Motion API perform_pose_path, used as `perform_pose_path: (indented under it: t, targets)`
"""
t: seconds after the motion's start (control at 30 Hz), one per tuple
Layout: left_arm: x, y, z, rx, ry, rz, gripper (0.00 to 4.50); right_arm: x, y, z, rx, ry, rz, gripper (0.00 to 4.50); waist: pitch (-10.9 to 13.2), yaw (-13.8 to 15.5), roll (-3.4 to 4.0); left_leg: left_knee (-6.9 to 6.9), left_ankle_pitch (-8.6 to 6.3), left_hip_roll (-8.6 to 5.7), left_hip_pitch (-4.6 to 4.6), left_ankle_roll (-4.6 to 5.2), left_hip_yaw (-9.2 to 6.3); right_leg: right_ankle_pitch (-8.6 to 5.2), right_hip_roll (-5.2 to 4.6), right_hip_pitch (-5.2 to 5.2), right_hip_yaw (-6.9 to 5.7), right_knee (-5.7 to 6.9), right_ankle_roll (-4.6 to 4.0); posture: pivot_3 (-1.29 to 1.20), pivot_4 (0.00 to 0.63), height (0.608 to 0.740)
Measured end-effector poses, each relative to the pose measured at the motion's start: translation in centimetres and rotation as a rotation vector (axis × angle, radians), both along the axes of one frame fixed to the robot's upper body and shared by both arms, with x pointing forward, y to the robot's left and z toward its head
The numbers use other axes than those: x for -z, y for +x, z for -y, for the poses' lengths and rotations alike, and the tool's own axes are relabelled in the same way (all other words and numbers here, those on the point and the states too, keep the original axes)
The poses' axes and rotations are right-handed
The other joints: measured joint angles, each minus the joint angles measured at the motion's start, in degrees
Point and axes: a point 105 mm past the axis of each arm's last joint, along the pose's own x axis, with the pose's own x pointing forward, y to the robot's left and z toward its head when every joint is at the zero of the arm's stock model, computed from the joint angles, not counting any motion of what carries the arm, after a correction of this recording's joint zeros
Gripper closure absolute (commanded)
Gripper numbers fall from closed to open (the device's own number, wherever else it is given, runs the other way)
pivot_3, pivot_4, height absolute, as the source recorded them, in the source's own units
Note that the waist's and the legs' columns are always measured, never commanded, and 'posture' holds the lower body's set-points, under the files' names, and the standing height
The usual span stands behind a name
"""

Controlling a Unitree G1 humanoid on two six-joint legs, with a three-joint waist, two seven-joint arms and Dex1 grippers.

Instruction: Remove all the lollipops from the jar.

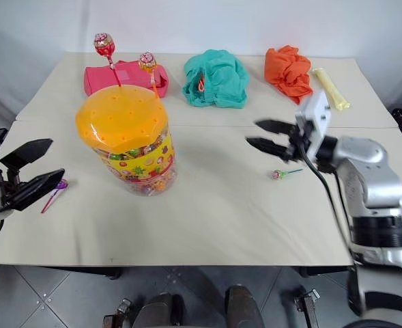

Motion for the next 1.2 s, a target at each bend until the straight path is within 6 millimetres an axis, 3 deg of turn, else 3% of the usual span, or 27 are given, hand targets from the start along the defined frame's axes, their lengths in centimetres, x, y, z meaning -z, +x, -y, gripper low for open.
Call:
perform_pose_path:
  t: [0.2,0.47,0.5,0.6,0.77,1.2]
  targets:
    - [0.2,0.2,-1.3,-0.071,-0.075,-0.007,0.00,-3.8,2.0,-8.8,-0.061,0.114,-0.042,2.21,0.0,-0.7,-0.02,0.07,0.00,-0.12,-0.28,-0.01,-0.46,0.00,-0.14,-0.05,-0.61,0.04,0.00,0.00,0.150,0.740]
    - [0.2,0.0,-1.1,-0.042,-0.101,-0.017,0.00,-4.8,3.1,-14.4,-0.084,0.179,-0.099,2.21,0.0,-1.3,-0.04,0.05,0.00,-0.27,-0.37,-0.01,-0.67,0.01,-0.30,0.01,-1.21,0.07,0.01,0.00,0.150,0.740]
    - [0.2,0.0,-1.0,-0.038,-0.102,-0.018,0.00,-4.9,3.1,-14.8,-0.088,0.184,-0.101,2.21,0.0,-1.4,-0.04,0.04,0.00,-0.26,-0.36,-0.02,-0.68,0.01,-0.28,0.01,-1.22,0.08,0.01,0.00,0.150,0.740]
    - [0.2,0.0,-0.9,-0.034,-0.104,-0.021,0.00,-4.5,3.3,-15.3,-0.091,0.189,-0.116,2.82,0.0,-1.5,-0.04,0.05,0.01,-0.28,-0.37,-0.02,-0.67,0.01,-0.28,0.01,-1.21,0.07,0.01,0.00,0.150,0.740]
    - [0.2,-0.2,-0.6,-0.026,-0.103,-0.013,0.00,-4.6,2.9,-16.0,-0.131,0.209,-0.127,4.47,0.0,-1.8,-0.04,0.05,0.00,-0.27,-0.37,-0.02,-0.68,0.01,-0.28,0.01,-1.21,0.08,0.01,0.00,0.150,0.740]
    - [0.1,0.1,0.0,0.006,-0.103,-0.012,0.00,-5.5,2.2,-15.5,-0.192,0.224,-0.099,4.47,0.0,-2.3,-0.04,-0.01,0.00,-0.27,-0.36,-0.03,-0.69,0.01,-0.27,0.01,-1.22,0.06,0.01,0.00,0.150,0.740]
